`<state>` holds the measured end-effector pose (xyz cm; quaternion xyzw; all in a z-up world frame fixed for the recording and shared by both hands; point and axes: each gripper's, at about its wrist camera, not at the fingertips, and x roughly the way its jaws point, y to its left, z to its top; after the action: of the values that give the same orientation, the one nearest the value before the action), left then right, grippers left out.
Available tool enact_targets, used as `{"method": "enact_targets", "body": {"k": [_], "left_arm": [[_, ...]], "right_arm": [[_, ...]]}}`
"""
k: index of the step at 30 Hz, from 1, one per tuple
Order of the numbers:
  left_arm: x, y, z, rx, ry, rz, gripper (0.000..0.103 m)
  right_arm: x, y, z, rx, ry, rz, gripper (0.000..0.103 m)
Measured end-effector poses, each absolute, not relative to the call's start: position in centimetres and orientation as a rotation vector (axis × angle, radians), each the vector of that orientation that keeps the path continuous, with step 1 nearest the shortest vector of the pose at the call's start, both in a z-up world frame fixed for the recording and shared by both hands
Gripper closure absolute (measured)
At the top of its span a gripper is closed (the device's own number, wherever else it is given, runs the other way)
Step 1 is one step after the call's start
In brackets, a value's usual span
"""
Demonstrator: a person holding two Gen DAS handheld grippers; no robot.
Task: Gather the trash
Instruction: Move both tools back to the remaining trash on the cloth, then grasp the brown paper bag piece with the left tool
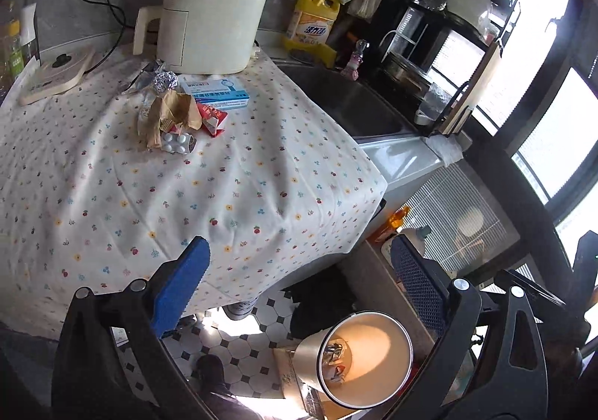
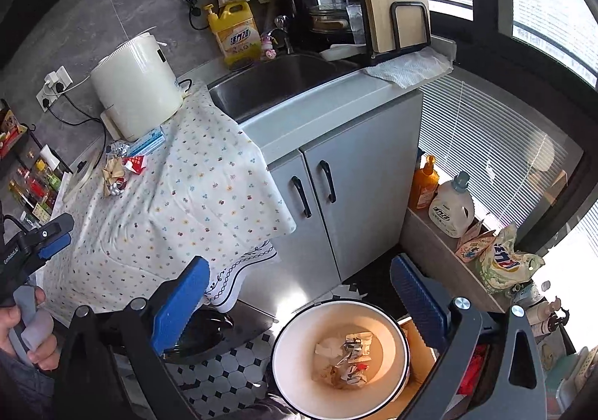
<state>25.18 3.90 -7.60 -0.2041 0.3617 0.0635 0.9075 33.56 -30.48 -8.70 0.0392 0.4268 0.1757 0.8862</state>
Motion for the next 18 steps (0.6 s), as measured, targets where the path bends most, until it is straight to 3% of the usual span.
{"method": "enact_targets", "body": {"k": [7, 18], "left_arm": [[26.8, 11.2, -8.6, -0.465, 0.721, 0.158, 0.010], [32.1, 19.9, -11.2, -0.481, 0.776, 0.129, 0.055]], "right_arm": [[35.0, -24.4, -8.9, 0.043, 0.878, 0.383, 0.008], [37.7, -15.9, -10.2, 0.056, 0.879, 0.360, 0.008]]}}
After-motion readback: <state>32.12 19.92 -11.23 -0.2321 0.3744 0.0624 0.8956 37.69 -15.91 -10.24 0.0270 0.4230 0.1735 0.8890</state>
